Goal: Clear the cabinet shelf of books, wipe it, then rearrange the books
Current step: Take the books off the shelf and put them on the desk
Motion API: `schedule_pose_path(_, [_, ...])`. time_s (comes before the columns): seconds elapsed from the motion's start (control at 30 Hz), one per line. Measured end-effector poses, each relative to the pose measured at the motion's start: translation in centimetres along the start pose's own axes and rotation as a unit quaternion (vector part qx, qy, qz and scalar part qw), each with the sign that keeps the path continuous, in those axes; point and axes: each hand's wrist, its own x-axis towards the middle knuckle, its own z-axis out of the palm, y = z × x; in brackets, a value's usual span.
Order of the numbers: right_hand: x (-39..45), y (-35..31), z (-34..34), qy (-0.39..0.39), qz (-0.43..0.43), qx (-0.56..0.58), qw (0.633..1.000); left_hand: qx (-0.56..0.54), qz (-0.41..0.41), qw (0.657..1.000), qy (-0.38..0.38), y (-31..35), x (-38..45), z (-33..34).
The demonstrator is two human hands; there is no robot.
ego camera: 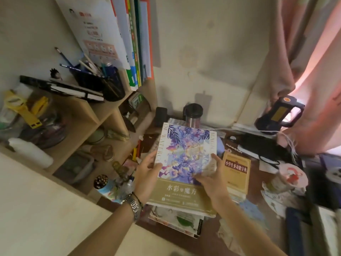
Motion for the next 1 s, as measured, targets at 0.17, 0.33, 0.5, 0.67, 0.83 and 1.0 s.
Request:
schedule_pose_path(0.17, [-0.1, 4.6, 0.4, -0.006, 0.050, -0.003, 0.999, 0.055, -0.042, 0.997, -0.021, -5.5, 0.9, 0.6])
schedule_pose_path(0.33, [0.1, 7.9, 1.0, -0.001, 0.107, -0.059, 0.993, 0.075, -0.083, 0.993, -0.026, -9.3, 1.8, 1.2])
schedule_pose_path(0.5, [0.0, 9.5, 1.2, 0.006, 0.118, -0.077, 0.990, 0.070, -0.125, 0.989, -0.036, -11.7, 2.6, 1.9])
schedule_pose_path(0.67, [0.2, 10.9, 1.2, 0.036, 0.117, -0.098, 0.988, 0.080, -0.143, 0.985, -0.050, -13.9, 3.7, 2.4])
schedule_pose_path(0.83, [0.4, 11.5, 0.8, 0.049, 0.096, -0.170, 0.979, 0.101, -0.135, 0.984, -0.054, -15.2, 3.9, 3.2])
schedule_pose_path(1.0, [0.8, 11.5, 1.0, 0.052, 0.095, -0.185, 0.977, 0.137, -0.116, 0.983, -0.034, -15.7, 4.2, 3.6])
